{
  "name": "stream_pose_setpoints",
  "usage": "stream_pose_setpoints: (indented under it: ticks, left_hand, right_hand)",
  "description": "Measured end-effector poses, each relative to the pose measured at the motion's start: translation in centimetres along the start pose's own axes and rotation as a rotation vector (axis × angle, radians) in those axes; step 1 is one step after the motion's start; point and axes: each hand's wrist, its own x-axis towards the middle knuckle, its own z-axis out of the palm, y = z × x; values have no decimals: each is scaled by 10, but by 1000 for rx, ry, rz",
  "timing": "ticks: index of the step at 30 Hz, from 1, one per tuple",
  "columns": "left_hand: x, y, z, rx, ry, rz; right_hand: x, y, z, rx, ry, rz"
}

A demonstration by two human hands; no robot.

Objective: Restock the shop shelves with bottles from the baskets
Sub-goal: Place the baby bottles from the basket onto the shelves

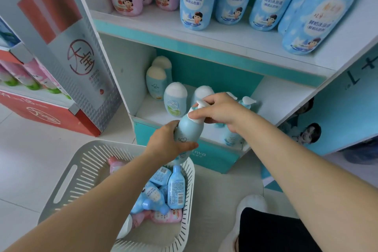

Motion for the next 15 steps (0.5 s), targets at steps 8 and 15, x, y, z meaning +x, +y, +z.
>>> stream_pose_setpoints:
  ticks: [8, 15]
  left_hand:
    - [10, -4, 2, 17, -19, -48]
    - [6, -12, -12, 2, -11, -53]
  right_hand:
    - [21, 1, -18, -469, 280, -141]
    - [23, 20, -27, -596, 372, -104]
